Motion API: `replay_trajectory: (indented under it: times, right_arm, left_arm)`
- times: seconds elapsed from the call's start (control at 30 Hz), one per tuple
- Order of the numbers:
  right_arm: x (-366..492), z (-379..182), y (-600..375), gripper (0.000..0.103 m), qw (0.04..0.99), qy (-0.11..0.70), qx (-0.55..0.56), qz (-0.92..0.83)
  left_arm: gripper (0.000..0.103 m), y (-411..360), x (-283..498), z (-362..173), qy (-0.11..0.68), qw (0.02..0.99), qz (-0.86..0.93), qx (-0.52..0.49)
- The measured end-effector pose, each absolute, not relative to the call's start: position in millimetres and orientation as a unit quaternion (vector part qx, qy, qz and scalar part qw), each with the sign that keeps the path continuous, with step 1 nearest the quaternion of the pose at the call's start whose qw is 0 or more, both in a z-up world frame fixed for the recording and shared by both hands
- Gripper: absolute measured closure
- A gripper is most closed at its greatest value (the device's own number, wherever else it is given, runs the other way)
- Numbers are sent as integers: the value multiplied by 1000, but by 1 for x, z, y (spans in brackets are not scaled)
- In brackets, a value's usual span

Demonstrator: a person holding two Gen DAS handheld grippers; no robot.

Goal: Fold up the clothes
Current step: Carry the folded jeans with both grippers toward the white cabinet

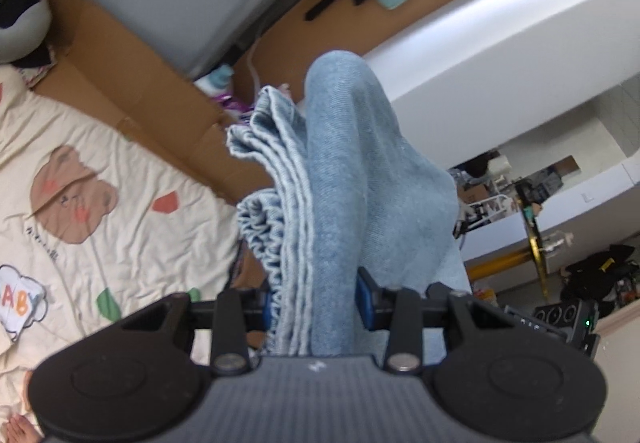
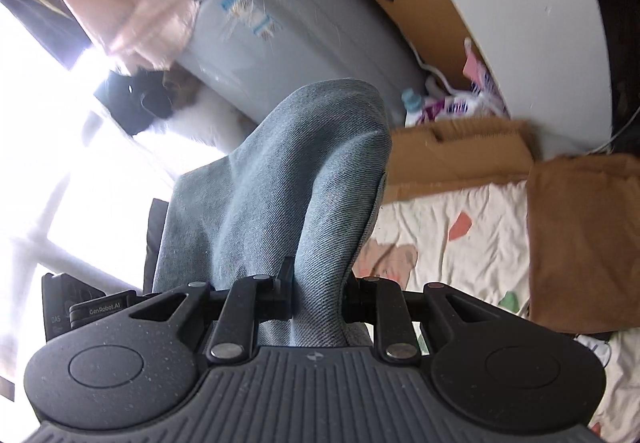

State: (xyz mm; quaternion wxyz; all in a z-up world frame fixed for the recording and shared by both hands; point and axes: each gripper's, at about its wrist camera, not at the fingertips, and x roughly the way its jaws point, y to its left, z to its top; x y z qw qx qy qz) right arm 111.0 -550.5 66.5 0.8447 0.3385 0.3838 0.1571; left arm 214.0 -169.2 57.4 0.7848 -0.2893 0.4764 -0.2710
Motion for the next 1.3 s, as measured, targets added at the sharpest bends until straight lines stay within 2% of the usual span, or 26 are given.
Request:
replay_trajectory:
  times: [0.17,0.37,0.7,1.3]
  right_arm:
    - [96,93,-575,82,853,376,329,149]
    - [77,97,-607,82,860,367,330,133]
    - [73,71,-649,82,871,358,321,99]
    - [106,-23,-707,82,884,359,295,40]
  left_arm:
    - [63,-196,206,71,472,783,-286,-288]
    - [63,-228,204,63,478,773,-303,-287]
    - [63,-275,222,37,480,761,-333,-280]
    - [63,-336,272,-68,475,732,-394,-287]
